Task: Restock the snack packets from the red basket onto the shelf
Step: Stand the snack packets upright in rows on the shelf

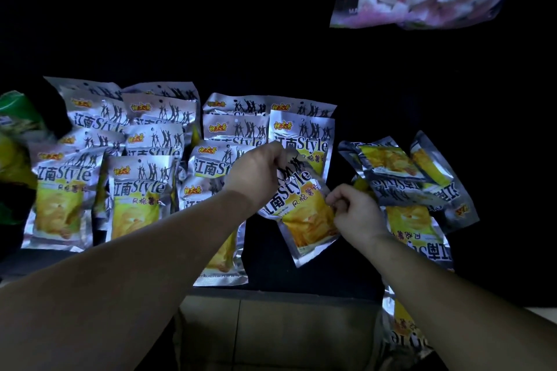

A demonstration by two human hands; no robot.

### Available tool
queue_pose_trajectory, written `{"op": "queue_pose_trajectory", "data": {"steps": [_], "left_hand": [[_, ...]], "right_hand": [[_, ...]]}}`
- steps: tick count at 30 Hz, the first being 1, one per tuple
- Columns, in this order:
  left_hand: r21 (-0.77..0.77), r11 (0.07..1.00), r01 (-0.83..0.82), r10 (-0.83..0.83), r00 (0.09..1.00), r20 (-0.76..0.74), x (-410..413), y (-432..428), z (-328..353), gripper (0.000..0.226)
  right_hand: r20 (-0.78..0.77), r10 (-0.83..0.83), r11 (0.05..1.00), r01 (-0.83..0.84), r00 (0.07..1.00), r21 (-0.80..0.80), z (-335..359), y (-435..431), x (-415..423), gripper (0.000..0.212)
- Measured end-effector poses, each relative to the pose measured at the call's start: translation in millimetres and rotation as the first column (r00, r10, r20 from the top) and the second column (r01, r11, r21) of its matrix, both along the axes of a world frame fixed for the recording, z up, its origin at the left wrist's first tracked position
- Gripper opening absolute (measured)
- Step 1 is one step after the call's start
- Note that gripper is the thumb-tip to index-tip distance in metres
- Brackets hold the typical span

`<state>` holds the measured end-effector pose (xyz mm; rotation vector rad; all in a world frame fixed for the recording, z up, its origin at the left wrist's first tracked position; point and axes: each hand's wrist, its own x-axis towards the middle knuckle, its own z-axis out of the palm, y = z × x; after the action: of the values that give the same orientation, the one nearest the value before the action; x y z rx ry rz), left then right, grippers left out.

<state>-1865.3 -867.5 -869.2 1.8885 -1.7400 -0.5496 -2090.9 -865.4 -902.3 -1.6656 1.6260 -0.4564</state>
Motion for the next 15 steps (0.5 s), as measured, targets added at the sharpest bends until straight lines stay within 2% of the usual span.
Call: {"op": "queue_pose_trajectory", "data": {"steps": [4, 8, 11, 13, 15], "left_hand": [[-0.032, 0.999, -0.024, 0.023, 0.999, -0.025, -2.8, -6.8, 0.8, 0.028], [-0.093, 0.996, 0.007, -0.004, 0.999, 0.038, -5.6, -16.2, -2.7, 0.036], [-0.156, 0.986, 0.054, -0.046, 0.997, 0.057, -11.1, -28.0, -4.9, 0.043], [-0.179, 0.976, 0.120, -0.098, 0.987, 0.130, -19.5, -32.3, -0.1, 0.051], [-0.228, 0.955, 0.190, -0.137, 0.964, 0.228, -27.0, -29.9, 5.1, 0.058]], "right_hand": [[0.053, 0.076, 0.994, -0.080, 0.996, 0.075, -7.8, 8.4, 2.8, 0.040], [0.071, 0.170, 0.973, -0.178, 0.983, 0.145, -14.1, 13.0, 4.3, 0.053], [0.076, 0.171, 0.975, -0.180, 0.982, 0.133, -21.1, 11.0, 10.9, 0.047], [0.091, 0.134, 0.976, -0.148, 0.987, 0.162, -23.2, 9.7, 16.3, 0.050], [0.072, 0.125, 0.959, -0.139, 0.990, 0.248, -23.7, 9.3, 19.9, 0.062]]}}
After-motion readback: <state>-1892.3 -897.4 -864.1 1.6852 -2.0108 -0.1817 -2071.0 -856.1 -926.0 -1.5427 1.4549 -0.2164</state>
